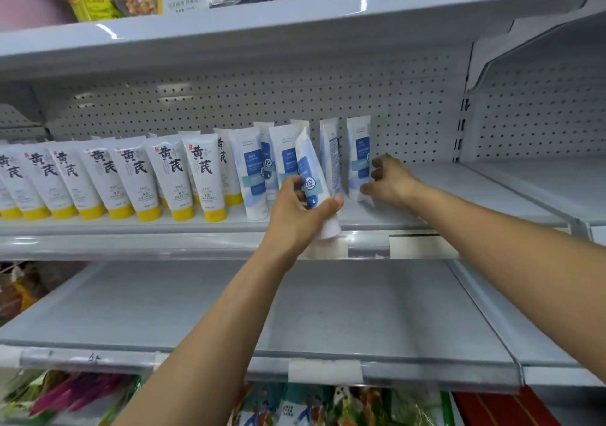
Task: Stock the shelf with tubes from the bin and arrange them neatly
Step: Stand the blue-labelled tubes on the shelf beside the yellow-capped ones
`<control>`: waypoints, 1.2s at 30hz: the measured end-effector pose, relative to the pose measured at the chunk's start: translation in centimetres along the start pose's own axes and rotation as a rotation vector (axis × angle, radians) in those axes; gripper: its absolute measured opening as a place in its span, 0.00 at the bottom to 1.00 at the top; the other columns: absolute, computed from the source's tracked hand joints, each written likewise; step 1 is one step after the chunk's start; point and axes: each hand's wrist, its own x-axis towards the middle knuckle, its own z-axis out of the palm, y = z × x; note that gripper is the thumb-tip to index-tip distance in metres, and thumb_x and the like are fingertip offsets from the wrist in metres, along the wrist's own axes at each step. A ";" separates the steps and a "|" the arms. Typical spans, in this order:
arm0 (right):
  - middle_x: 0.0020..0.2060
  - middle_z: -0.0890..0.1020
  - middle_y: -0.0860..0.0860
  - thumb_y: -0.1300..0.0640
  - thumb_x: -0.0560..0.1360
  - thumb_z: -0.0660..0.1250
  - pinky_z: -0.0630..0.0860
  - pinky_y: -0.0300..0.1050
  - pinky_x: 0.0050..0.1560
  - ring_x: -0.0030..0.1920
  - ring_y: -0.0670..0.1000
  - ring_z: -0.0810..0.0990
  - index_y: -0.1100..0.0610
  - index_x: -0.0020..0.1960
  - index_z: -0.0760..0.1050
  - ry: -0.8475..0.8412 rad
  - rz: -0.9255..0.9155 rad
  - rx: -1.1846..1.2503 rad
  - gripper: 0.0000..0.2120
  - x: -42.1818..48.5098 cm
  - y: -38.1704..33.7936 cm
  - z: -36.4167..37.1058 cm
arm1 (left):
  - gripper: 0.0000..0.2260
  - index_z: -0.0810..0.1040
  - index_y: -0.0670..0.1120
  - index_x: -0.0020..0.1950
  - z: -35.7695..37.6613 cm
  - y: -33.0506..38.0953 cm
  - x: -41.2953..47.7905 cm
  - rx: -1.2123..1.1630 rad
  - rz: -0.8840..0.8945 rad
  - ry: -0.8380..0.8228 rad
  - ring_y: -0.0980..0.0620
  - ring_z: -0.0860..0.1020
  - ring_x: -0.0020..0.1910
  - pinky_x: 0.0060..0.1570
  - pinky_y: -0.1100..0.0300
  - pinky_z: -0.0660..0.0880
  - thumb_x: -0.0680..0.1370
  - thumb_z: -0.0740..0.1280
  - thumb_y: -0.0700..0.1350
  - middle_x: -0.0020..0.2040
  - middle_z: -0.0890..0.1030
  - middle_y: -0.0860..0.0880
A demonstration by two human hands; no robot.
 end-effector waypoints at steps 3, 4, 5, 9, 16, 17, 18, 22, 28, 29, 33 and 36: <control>0.43 0.77 0.48 0.66 0.74 0.66 0.74 0.40 0.50 0.47 0.50 0.76 0.58 0.57 0.74 0.073 -0.132 0.100 0.12 -2.5 -0.7 -0.9 | 0.26 0.67 0.51 0.64 0.0 0.5 -0.7 -0.012 -0.005 0.012 0.54 0.80 0.52 0.54 0.51 0.80 0.71 0.76 0.48 0.55 0.78 0.54; 0.40 0.78 0.49 0.67 0.74 0.66 0.75 0.37 0.45 0.44 0.49 0.77 0.57 0.52 0.76 0.029 -0.171 0.147 0.09 -3.6 -1.1 -1.3 | 0.26 0.67 0.51 0.63 0.1 0.7 -0.9 -0.023 0.000 0.019 0.54 0.80 0.52 0.53 0.51 0.80 0.71 0.76 0.47 0.54 0.78 0.54; 0.41 0.80 0.50 0.67 0.74 0.67 0.74 0.34 0.40 0.42 0.48 0.78 0.55 0.50 0.77 -0.056 -0.205 0.180 0.09 -4.7 -1.4 -1.7 | 0.25 0.67 0.51 0.62 0.2 0.9 -1.1 -0.036 0.008 0.027 0.54 0.80 0.51 0.53 0.51 0.80 0.71 0.76 0.47 0.53 0.78 0.54; 0.41 0.81 0.50 0.67 0.69 0.72 0.73 0.35 0.37 0.38 0.44 0.78 0.53 0.49 0.77 -0.431 -0.285 0.204 0.13 -8.8 -2.6 -2.3 | 0.25 0.66 0.51 0.61 1.1 1.6 -1.9 -0.078 0.047 0.065 0.57 0.81 0.46 0.48 0.53 0.81 0.71 0.76 0.44 0.49 0.79 0.54; 0.30 0.81 0.39 0.63 0.68 0.75 0.73 0.30 0.34 0.33 0.36 0.78 0.48 0.39 0.77 -0.287 -0.399 0.265 0.12 -11.4 -2.8 -0.9 | 0.24 0.67 0.50 0.62 2.6 2.4 -3.1 -0.061 0.063 0.039 0.53 0.83 0.47 0.48 0.50 0.82 0.72 0.75 0.46 0.49 0.81 0.51; 0.34 0.84 0.42 0.63 0.69 0.74 0.76 0.33 0.37 0.36 0.38 0.80 0.49 0.43 0.79 -0.282 -0.398 0.259 0.10 -11.5 -2.7 -1.0 | 0.23 0.67 0.49 0.63 2.5 2.5 -3.2 -0.040 0.060 0.025 0.53 0.83 0.48 0.49 0.49 0.82 0.73 0.74 0.48 0.49 0.80 0.52; 0.39 0.85 0.46 0.62 0.69 0.74 0.79 0.39 0.41 0.39 0.42 0.81 0.52 0.47 0.80 -0.262 -0.388 0.240 0.09 -11.4 -2.5 -1.1 | 0.22 0.68 0.49 0.65 2.3 2.5 -3.3 -0.003 0.060 0.014 0.54 0.82 0.48 0.50 0.50 0.81 0.75 0.72 0.49 0.49 0.80 0.53; 0.48 0.84 0.51 0.61 0.69 0.73 0.78 0.47 0.52 0.50 0.51 0.83 0.57 0.55 0.78 -0.121 -0.303 0.181 0.15 -10.1 -1.8 -1.9 | 0.20 0.70 0.49 0.65 1.3 2.1 -3.3 0.389 0.162 0.058 0.57 0.77 0.45 0.46 0.58 0.76 0.77 0.67 0.54 0.49 0.78 0.53; 0.51 0.83 0.50 0.62 0.69 0.74 0.76 0.43 0.54 0.51 0.49 0.81 0.56 0.58 0.78 -0.042 -0.183 0.149 0.18 -7.2 -0.9 -2.4 | 0.13 0.74 0.51 0.60 0.3 0.8 -2.8 0.792 0.253 0.086 0.54 0.79 0.46 0.53 0.50 0.76 0.77 0.65 0.53 0.51 0.79 0.54; 0.52 0.83 0.51 0.63 0.69 0.74 0.75 0.42 0.53 0.51 0.49 0.81 0.57 0.58 0.77 -0.058 -0.164 0.146 0.18 -6.7 -0.7 -2.4 | 0.13 0.74 0.51 0.60 0.3 0.6 -2.7 0.812 0.257 0.088 0.54 0.78 0.46 0.54 0.50 0.75 0.77 0.65 0.53 0.51 0.79 0.55; 0.54 0.82 0.52 0.64 0.70 0.73 0.74 0.43 0.55 0.53 0.50 0.80 0.58 0.60 0.77 -0.117 -0.109 0.146 0.19 -5.2 -0.2 -1.8 | 0.12 0.75 0.52 0.59 0.1 0.3 -2.1 0.848 0.254 0.070 0.55 0.78 0.47 0.55 0.48 0.75 0.77 0.65 0.53 0.50 0.80 0.55; 0.54 0.82 0.53 0.65 0.70 0.73 0.75 0.46 0.57 0.53 0.51 0.80 0.59 0.60 0.77 -0.144 -0.097 0.129 0.18 -4.6 0.1 -1.3 | 0.12 0.75 0.52 0.59 -0.1 0.3 -1.6 0.859 0.246 0.058 0.55 0.78 0.47 0.55 0.49 0.74 0.78 0.64 0.54 0.49 0.80 0.56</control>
